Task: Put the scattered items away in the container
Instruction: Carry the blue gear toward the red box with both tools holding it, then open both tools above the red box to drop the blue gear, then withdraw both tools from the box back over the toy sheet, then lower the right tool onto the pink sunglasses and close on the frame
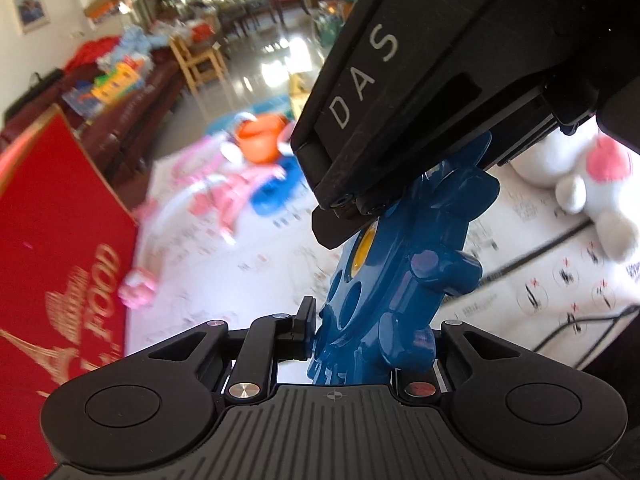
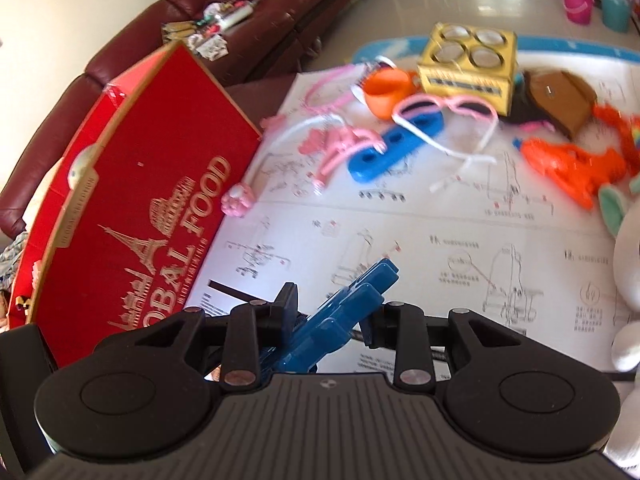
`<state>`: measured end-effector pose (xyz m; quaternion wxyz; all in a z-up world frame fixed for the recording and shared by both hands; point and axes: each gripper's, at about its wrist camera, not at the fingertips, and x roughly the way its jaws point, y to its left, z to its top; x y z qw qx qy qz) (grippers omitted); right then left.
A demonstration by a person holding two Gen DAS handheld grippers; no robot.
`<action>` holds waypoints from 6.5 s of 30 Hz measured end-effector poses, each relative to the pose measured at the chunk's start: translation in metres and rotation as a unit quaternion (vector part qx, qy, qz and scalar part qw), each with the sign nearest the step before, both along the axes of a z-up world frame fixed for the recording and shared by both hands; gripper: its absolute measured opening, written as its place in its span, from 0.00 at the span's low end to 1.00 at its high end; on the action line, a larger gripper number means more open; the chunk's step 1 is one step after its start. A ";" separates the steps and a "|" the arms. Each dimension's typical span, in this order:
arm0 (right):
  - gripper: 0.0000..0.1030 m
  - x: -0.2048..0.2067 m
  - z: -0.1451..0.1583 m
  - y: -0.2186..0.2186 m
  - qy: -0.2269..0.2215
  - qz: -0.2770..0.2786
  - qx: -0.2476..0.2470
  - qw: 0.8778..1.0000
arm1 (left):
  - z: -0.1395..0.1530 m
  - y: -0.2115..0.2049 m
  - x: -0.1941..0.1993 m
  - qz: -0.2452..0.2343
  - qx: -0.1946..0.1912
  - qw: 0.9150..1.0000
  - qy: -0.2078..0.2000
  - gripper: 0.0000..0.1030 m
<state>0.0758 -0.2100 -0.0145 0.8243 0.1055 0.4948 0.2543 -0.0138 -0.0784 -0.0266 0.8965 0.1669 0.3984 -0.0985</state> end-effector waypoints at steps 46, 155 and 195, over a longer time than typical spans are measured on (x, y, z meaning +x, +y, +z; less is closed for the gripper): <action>0.94 -0.031 0.152 0.334 -0.172 0.311 0.063 0.933 | 0.139 0.278 -0.063 0.394 -0.019 0.914 -0.092 0.82; 0.78 0.171 -0.086 -0.066 0.006 -0.156 -0.007 0.988 | 0.000 -0.004 0.211 0.110 0.004 0.993 0.043 0.90; 0.33 0.088 -0.102 -0.069 0.040 -0.055 -0.031 0.997 | -0.038 -0.042 0.128 -0.098 -0.015 0.992 0.078 0.24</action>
